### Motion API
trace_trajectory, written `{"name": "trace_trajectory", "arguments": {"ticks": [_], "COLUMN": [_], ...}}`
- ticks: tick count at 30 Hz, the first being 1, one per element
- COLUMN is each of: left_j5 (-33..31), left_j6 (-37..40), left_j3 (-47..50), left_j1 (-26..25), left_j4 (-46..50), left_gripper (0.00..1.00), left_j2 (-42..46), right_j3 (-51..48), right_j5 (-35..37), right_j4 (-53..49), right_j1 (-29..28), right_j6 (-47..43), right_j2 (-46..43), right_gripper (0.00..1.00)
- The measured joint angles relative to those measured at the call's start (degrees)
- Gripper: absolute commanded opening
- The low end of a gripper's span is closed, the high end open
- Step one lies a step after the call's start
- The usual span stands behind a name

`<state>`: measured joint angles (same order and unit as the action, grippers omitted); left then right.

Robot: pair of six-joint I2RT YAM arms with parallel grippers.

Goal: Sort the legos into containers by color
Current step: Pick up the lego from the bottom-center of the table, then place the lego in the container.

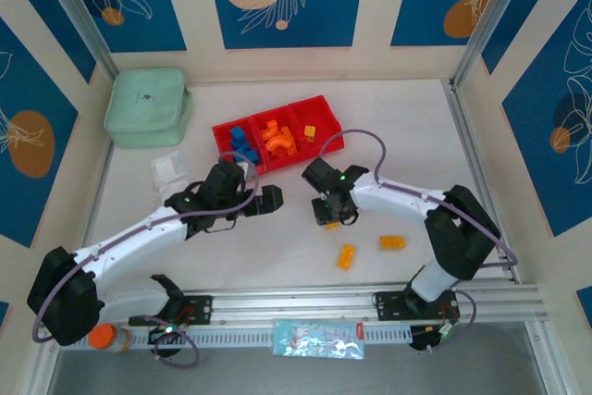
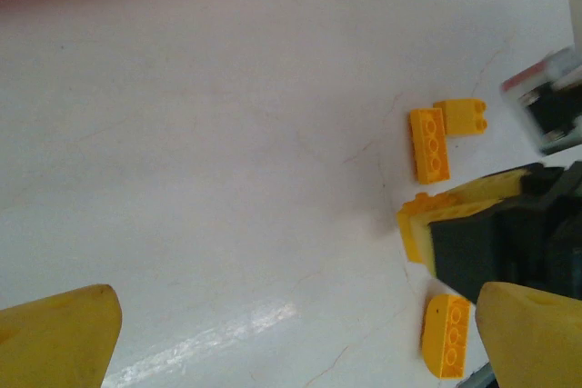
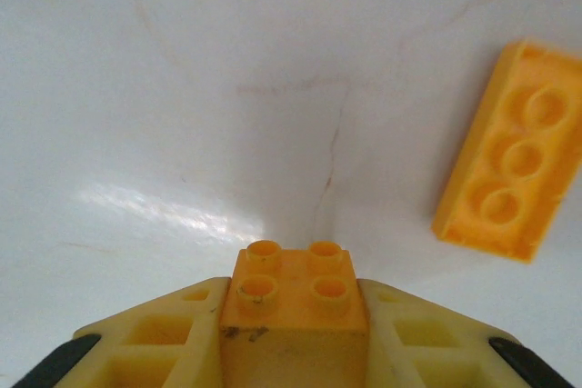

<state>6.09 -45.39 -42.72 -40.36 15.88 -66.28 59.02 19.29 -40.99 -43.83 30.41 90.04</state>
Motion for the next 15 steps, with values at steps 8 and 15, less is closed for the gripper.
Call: {"name": "trace_trajectory", "arguments": {"ticks": [8, 15], "left_j5": [-0.1, 0.7], "left_j6": [2.4, 4.4], "left_j3": [-5.0, -8.9], "left_j1": [2.8, 7.1], "left_j4": [0.7, 1.1], "left_gripper": [0.99, 0.99], "left_j2": [-0.8, -3.4], "right_j3": [12.3, 26.6], "right_j5": [0.0, 0.5], "right_j4": [1.3, 3.7], "right_j1": [10.4, 16.4], "right_j6": [-4.3, -8.9], "right_j2": [0.3, 12.3], "right_gripper": [0.35, 0.35]}}
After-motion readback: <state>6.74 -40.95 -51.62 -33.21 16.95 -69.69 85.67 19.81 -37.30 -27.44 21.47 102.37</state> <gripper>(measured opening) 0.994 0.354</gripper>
